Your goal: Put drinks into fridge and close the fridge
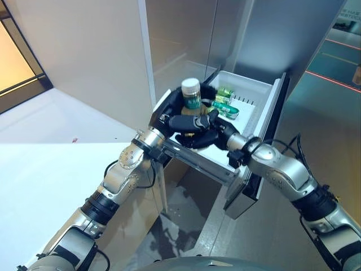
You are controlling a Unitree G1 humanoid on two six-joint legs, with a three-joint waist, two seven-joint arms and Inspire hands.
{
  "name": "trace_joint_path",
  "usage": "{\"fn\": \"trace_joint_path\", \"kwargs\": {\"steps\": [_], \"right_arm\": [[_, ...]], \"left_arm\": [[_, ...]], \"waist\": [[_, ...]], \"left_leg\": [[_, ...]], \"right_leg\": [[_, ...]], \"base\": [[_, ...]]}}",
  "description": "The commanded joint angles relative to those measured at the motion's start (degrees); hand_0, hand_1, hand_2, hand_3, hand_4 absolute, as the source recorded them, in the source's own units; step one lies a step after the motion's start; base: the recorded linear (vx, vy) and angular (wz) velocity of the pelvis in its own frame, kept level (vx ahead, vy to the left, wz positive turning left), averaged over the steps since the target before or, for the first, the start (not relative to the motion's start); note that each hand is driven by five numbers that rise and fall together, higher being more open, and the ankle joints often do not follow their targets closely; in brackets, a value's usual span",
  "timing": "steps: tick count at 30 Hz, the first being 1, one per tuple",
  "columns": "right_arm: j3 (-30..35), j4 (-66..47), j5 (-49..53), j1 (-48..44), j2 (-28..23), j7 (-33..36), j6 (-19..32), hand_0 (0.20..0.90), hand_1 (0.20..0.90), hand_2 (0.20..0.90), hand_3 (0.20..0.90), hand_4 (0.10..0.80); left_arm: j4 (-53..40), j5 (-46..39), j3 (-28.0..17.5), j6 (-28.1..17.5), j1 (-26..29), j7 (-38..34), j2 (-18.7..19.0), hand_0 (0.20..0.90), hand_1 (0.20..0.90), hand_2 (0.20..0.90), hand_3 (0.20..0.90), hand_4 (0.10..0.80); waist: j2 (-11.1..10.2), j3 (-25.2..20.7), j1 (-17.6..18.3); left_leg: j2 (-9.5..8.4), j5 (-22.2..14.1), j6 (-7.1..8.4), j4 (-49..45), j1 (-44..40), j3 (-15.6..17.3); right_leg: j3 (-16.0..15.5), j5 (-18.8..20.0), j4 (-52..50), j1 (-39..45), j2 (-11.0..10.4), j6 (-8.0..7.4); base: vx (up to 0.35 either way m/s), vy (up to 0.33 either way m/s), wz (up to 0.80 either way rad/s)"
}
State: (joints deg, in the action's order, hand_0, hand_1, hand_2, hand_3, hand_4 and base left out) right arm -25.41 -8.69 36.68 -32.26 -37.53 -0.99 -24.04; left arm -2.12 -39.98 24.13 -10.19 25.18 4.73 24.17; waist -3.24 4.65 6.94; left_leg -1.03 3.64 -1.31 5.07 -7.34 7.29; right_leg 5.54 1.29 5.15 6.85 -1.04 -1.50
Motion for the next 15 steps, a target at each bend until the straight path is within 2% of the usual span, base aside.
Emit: {"fn": "trace_joint_path", "kwargs": {"steps": [1,3,5,6,9,13,15], "right_arm": [[12.32,9.91,-3.23,-18.88,-0.96,9.95,9.92,0.3,0.3,0.3,0.2,0.1],[12.94,15.01,-3.96,-22.03,-3.82,11.02,10.2,0.3,0.3,0.3,0.2,0.1],[12.0,20.67,-5.64,-25.08,-6.16,11.06,11.01,0.3,0.3,0.3,0.2,0.1],[11.47,22.73,-5.2,-26.03,-6.89,10.98,11.38,0.3,0.3,0.3,0.2,0.1],[9.19,30.92,-5.09,-29.63,-8.99,10.49,12.2,0.3,0.3,0.3,0.2,0.1],[6.5,38.92,-9.61,-33.71,-10.45,10.29,13.04,0.3,0.3,0.3,0.2,0.1],[5.46,41.38,-11.92,-35.23,-10.92,10.34,13.12,0.3,0.3,0.3,0.2,0.1]], "left_arm": [[-10.22,-7.12,6.46,-2.21,6.17,5.77,-7.1,0.9,0.9,0.9,0.9,0.8],[-9.26,-16.68,6.74,3.34,3.72,8.32,-8.03,0.9,0.9,0.9,0.9,0.8],[-7.25,-31.93,8.11,11.06,0.56,10.4,-9.68,0.9,0.9,0.9,0.9,0.8],[-6.48,-36.23,8.55,14.06,-0.71,11.77,-10.66,0.9,0.9,0.9,0.9,0.8],[-3.4,-53.44,12.13,23.74,-7.18,15.31,-13.98,0.9,0.9,0.9,0.9,0.8],[-1.1,-67.46,14.57,30.59,-11.6,16.87,-14.81,0.9,0.9,0.9,0.9,0.8],[-1.04,-70.49,14.85,32.73,-12.44,16.99,-14.29,0.9,0.9,0.9,0.9,0.8]], "waist": [[-0.51,-4.57,-2.36],[-0.74,-4.58,-2.98],[-0.93,-4.43,-3.55],[-0.99,-4.34,-3.7],[-1.39,-3.9,-4.37],[-1.66,-3.07,-5.36],[-1.64,-2.69,-5.76]], "left_leg": [[-1.56,-4.02,-1.32,-0.07,-0.56,-6.75],[-1.5,-3.99,-1.18,-0.08,-0.44,-7.19],[-1.48,-3.95,-1.06,-0.14,-0.41,-7.46],[-1.47,-3.98,-1.04,-0.15,-0.46,-7.52],[-1.33,-4.03,-0.89,-0.23,-0.49,-7.55],[-1.14,-4.5,-0.66,-0.13,-0.64,-7.98],[-1.12,-4.45,-0.58,-0.1,-0.44,-8.26]], "right_leg": [[-5.07,0.96,-3.05,-1.19,1.63,0.09],[-5.42,0.85,-3.05,-1.15,1.67,0.22],[-5.79,0.81,-3.15,-1.09,1.62,0.32],[-5.89,0.76,-3.19,-1.02,1.61,0.35],[-6.41,0.58,-3.45,-0.83,1.5,0.61],[-7.33,-0.09,-3.42,-0.19,1.2,0.91],[-7.7,-0.21,-3.44,-0.21,1.09,0.97]], "base": [[0.018,-0.001,0.11],[0.026,-0.005,0.08],[0.031,-0.01,0.05],[0.033,-0.011,0.1],[0.04,-0.017,0.07],[0.051,-0.01,0.18],[0.017,-0.009,0.19]]}}
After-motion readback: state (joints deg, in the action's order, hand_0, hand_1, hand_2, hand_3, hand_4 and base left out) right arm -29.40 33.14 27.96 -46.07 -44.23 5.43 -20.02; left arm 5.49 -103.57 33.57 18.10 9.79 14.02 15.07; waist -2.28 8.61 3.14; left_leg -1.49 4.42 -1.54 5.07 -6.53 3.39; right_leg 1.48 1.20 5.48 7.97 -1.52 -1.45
